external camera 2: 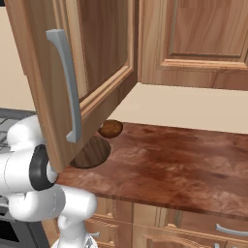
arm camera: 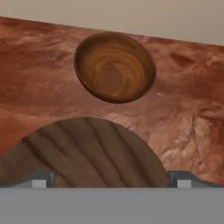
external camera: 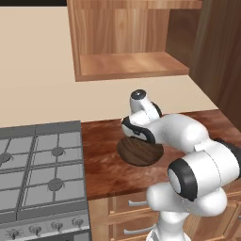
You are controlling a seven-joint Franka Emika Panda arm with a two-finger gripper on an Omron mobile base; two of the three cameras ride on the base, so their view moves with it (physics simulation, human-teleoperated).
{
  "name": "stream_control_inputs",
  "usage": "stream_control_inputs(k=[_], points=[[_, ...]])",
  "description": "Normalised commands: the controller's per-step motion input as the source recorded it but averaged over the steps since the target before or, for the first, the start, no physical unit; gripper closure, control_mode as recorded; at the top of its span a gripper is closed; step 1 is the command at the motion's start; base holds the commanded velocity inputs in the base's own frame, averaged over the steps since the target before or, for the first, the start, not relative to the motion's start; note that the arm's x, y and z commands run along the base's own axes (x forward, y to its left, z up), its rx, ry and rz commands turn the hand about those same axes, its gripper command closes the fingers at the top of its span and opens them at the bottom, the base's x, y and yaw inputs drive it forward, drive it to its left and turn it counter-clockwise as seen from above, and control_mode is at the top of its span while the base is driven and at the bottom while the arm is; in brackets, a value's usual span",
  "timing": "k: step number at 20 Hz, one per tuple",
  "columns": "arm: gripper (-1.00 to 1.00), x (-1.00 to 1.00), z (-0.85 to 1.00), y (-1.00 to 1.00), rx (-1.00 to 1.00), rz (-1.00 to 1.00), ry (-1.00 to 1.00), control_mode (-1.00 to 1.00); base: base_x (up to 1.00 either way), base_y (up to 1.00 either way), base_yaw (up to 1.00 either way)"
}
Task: Pick up the bowls on the counter and stack them on top of one another in the open cabinet. Place the smaller bowl on top of the larger bowl.
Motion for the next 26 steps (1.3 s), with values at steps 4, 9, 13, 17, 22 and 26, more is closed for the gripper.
stream_control_inputs(k=[4,9,13,17,22,26], points=[[-1.0,0.28,-0.12,0.0,0.0,-0.03,0.0,-1.0,0.0,0.0,0.0],[-1.0,0.28,-0.16,0.01,0.0,-0.03,0.0,-1.0,0.0,0.0,0.0],[-1.0,0.26,-0.19,0.05,0.0,-0.03,0.0,-1.0,0.0,0.0,0.0],[-1.0,0.26,-0.17,0.08,0.0,-0.03,0.0,-1.0,0.0,0.0,0.0],[-1.0,0.29,-0.13,0.09,0.0,-0.03,0.0,-1.0,0.0,0.0,0.0],[-1.0,0.3,-0.12,0.06,0.0,-0.01,0.0,-1.0,0.0,0.0,0.0]])
